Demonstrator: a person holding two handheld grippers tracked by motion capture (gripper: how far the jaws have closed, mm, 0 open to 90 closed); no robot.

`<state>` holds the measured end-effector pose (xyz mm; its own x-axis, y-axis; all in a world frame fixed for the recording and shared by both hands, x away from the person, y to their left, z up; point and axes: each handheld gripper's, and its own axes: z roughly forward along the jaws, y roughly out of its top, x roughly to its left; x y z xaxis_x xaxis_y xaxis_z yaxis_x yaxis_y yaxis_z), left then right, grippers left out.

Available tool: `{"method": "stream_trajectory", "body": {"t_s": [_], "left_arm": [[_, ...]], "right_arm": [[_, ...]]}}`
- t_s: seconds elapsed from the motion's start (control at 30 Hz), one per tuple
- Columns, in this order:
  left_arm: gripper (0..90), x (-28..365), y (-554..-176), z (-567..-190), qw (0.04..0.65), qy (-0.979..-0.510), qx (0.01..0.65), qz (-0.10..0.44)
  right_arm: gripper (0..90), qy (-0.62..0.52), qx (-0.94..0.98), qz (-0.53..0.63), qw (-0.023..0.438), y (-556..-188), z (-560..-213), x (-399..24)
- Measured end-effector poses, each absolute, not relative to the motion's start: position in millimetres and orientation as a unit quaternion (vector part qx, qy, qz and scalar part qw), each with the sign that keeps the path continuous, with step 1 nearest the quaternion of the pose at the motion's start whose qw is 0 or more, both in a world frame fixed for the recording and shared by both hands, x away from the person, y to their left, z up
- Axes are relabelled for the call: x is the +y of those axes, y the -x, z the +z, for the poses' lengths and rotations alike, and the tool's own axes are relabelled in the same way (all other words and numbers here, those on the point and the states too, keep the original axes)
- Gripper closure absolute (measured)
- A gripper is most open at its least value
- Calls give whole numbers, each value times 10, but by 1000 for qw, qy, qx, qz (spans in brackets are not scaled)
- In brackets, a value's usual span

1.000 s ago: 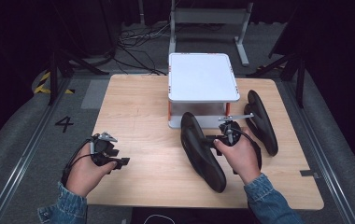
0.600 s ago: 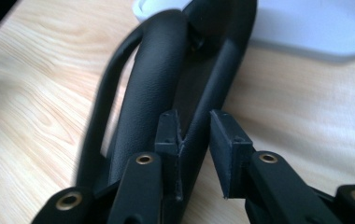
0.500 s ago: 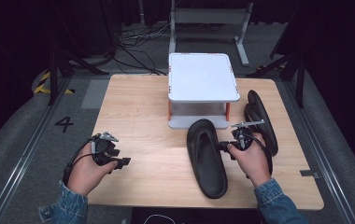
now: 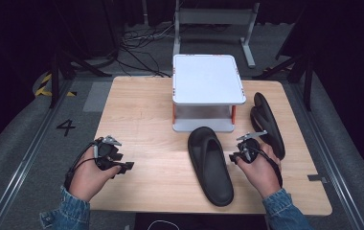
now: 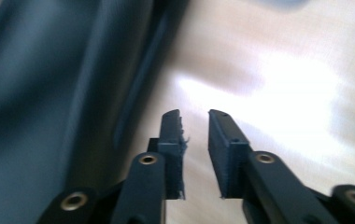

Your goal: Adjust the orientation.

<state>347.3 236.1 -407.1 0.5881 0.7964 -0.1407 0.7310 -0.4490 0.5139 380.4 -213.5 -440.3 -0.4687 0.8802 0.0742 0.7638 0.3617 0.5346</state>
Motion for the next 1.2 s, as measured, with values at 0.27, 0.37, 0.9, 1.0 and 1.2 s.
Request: {"method": "stream_trajectory", "body": {"t_s": [0.27, 0.37, 0.9, 1.0, 1.2], "left_arm": [[425, 2366, -3457, -4064, 273, -847, 452, 62], [425, 2376, -3460, -4064, 272, -848, 450, 60], [422, 2306, -3502, -4078, 273, -853, 442, 58], [422, 2293, -3511, -4071, 273, -855, 437, 58], [421, 2326, -3497, -4076, 274, -852, 441, 58]], "right_arm": [[848, -480, 843, 234, 57, -3704, -4506, -1955], [815, -481, 842, 244, 20, -3638, -4519, -1826], [823, -460, 850, 253, -37, -3428, -4423, -1662], [805, -452, 850, 262, -64, -3387, -4414, -1611], [734, -442, 851, 277, -62, -3388, -4374, -1568]]}}
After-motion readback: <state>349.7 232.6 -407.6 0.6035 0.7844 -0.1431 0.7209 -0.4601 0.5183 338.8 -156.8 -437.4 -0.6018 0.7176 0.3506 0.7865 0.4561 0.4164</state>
